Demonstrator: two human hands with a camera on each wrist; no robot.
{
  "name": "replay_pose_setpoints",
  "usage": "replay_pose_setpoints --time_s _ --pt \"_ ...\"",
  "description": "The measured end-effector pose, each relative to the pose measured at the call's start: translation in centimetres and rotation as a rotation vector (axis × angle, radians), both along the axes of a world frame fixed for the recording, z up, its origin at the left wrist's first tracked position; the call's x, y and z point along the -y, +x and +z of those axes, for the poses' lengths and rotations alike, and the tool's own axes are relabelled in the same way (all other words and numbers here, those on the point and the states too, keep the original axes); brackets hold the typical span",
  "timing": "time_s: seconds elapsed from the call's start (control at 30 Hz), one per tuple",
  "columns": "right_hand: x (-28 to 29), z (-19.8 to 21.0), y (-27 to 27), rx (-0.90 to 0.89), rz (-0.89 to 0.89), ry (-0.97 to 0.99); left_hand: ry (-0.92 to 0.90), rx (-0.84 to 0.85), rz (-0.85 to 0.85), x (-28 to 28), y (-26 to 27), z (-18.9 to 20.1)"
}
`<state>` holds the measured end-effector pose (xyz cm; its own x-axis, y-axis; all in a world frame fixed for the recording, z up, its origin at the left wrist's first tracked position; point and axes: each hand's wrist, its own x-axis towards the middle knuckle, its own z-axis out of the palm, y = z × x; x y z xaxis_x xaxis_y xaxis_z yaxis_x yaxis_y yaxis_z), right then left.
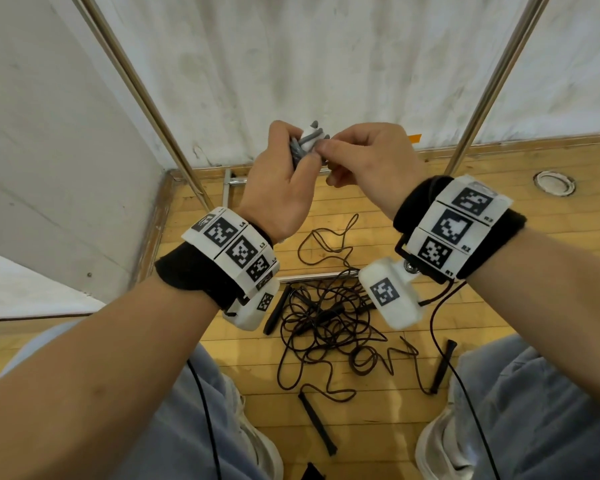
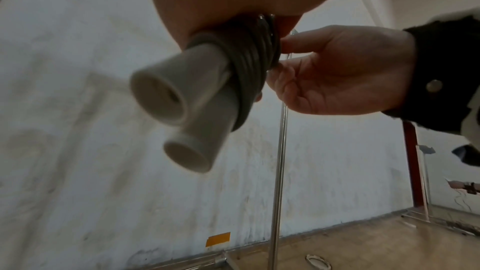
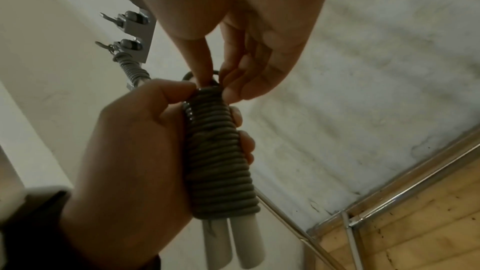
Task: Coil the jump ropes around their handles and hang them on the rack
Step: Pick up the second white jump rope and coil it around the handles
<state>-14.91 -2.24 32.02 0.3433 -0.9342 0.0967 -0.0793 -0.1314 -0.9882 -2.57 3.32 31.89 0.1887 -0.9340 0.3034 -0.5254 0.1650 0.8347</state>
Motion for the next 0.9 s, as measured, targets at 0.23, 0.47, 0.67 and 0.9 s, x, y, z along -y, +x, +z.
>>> replay_pose_setpoints --time_s 0.23,0.47,0.67,0.9 --pt "0.8 -0.1 0.3 0.102 -0.059 0.179 -0.029 -0.225 -0.023 0.1 -0.6 0.5" --pt "0.9 -1.0 0.8 0.113 -0.03 0.296 0.014 -0.395 -0.071 0.3 -0.9 0.2" --pt "0.8 -0.9 1.6 0.132 -0.094 0.205 0.023 -0.261 -0.013 1.7 1.4 -0.5" --pt "-0.2 -1.2 1.9 0.168 -0.169 0.19 0.044 -0.17 0.04 1.8 1.1 -1.5"
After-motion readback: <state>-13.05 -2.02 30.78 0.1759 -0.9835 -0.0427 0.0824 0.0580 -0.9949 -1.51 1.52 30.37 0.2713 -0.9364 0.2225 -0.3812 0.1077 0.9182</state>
